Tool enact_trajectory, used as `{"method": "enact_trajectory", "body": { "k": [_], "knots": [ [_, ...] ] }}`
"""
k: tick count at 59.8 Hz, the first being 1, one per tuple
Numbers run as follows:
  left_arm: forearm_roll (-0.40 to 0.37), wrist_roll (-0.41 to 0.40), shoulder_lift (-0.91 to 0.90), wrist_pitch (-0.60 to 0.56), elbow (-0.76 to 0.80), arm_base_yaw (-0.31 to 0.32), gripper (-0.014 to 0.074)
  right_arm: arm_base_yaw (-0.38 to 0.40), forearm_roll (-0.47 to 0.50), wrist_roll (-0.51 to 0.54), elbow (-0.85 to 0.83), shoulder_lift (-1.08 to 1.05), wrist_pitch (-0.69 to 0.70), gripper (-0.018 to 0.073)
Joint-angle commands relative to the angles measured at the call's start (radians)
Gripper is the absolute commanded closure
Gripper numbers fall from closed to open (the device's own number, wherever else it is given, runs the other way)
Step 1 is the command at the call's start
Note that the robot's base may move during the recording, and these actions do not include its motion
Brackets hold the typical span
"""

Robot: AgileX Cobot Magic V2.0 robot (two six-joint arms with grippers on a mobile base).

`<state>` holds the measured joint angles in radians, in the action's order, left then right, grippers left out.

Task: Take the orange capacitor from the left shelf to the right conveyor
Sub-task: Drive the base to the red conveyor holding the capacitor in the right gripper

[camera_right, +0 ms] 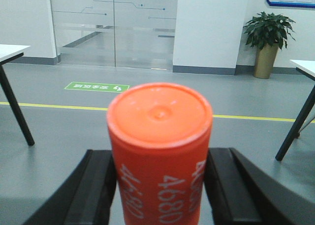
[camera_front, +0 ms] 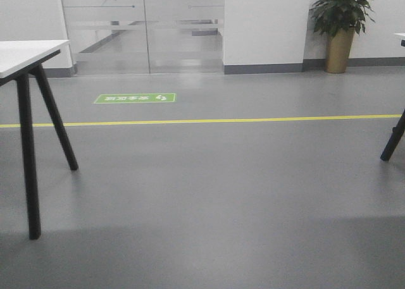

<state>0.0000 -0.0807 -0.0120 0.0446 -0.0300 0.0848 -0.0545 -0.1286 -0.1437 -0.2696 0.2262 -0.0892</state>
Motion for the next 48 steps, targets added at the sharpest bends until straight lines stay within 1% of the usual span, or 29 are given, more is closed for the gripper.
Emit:
{"method": "enact_trajectory", "body": {
  "k": [1, 48],
  "knots": [
    [0.000, 0.000, -0.020, -0.082, 0.006, -0.002, 0.0701, 0.000, -0.013, 0.004, -0.028, 0.011, 0.097, 0.0400],
    [0.000, 0.000, -0.020, -0.082, 0.006, -0.002, 0.0701, 0.000, -0.013, 0.004, -0.028, 0.011, 0.097, 0.0400]
  ]
}}
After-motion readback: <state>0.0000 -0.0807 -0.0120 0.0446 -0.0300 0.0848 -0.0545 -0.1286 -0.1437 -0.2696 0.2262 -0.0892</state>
